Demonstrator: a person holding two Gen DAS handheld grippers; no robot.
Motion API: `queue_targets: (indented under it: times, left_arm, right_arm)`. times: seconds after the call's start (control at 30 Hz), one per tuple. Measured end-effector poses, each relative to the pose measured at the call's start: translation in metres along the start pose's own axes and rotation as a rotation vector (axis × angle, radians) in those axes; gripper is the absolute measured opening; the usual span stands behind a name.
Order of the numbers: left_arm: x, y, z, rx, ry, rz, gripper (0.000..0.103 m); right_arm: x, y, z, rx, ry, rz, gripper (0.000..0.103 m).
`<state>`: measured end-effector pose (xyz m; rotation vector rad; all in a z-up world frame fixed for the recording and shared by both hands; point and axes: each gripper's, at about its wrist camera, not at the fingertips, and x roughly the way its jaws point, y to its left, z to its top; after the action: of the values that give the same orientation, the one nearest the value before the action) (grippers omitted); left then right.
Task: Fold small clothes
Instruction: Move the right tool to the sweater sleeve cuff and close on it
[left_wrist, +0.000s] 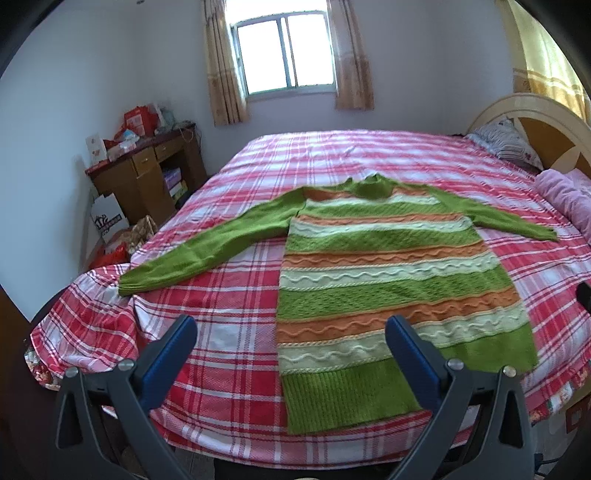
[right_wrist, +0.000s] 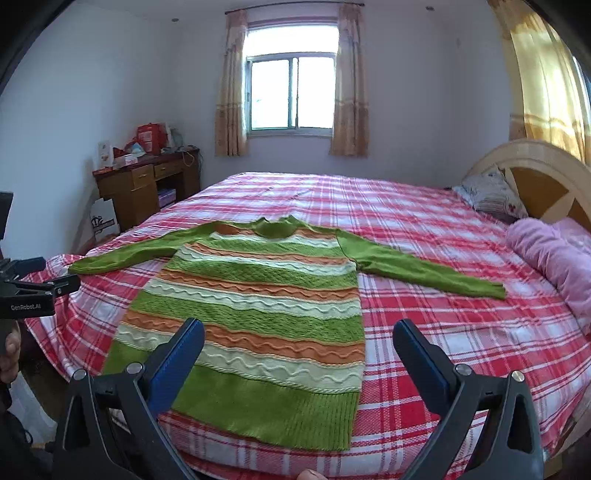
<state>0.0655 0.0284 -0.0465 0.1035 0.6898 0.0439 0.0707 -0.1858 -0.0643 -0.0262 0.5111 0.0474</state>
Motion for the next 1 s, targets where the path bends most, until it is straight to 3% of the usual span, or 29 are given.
queue_targets:
  times: [0.23,0.37,0.6,1.0]
  left_arm:
    - [0.046,-0.014,0.01,0.036,0.063,0.007,0.103]
    - [0.073,-0.024,0.024,0.059,0.086,0.01,0.103]
    - [0.117,-0.034,0.041,0.078,0.086,0.031,0.103]
    - [0.192,-0.062,0.064,0.077,0.146,0.026,0.103]
  right_arm:
    - [0.039,-0.035,-0.005,0.119,0.0,0.045,0.102]
    - [0.072,-0.047,-0.004,0.079,0.084,-0.058,0.102]
    - [0.13,-0.094,-0.011,0.128,0.228,-0.119,0.102]
    - [0.181,-0.188,-0.006,0.246,0.291,-0.239,0.102]
